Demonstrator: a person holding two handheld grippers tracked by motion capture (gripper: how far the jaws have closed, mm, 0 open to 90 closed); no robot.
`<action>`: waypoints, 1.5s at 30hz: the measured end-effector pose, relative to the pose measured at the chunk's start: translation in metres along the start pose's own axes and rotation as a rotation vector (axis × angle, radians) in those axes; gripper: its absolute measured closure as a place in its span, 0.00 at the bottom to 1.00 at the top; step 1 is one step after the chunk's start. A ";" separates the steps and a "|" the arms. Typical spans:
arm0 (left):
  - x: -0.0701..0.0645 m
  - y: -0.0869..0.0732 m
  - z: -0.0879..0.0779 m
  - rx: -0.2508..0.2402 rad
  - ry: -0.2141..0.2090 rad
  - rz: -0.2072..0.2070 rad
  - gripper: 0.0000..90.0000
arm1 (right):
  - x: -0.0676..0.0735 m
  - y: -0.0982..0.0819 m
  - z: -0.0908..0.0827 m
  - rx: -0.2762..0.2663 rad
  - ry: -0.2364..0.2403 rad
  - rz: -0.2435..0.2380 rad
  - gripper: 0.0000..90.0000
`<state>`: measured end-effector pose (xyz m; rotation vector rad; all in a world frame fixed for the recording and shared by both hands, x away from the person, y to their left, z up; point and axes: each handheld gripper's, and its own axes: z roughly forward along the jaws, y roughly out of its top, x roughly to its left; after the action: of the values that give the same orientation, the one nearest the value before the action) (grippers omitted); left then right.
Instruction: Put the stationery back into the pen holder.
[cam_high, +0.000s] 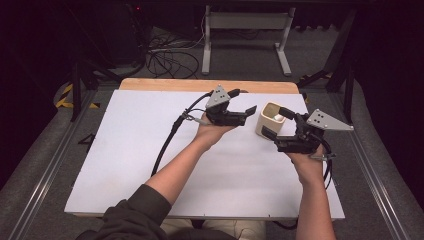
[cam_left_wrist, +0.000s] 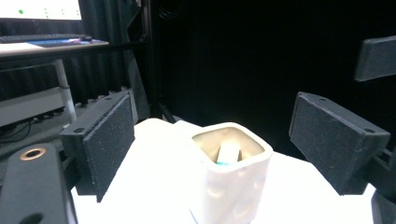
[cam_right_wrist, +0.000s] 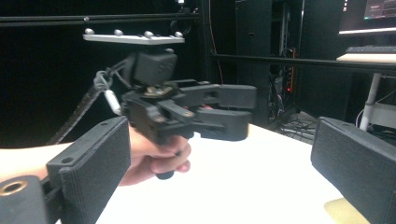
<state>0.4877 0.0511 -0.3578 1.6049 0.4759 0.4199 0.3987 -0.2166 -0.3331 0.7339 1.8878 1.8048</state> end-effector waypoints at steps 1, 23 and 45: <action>0.000 0.000 -0.005 -0.006 0.003 0.004 0.16 | 0.001 0.000 0.001 0.000 0.001 -0.002 0.06; 0.000 -0.001 -0.116 -0.018 0.101 0.048 0.11 | 0.009 -0.002 0.006 -0.014 0.010 -0.023 0.06; 0.011 -0.011 -0.192 -0.038 0.224 0.060 0.07 | 0.013 -0.007 0.011 -0.006 0.000 -0.030 0.06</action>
<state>0.3936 0.2192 -0.3519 1.5454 0.5859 0.6547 0.3948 -0.2000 -0.3400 0.6991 1.8825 1.7915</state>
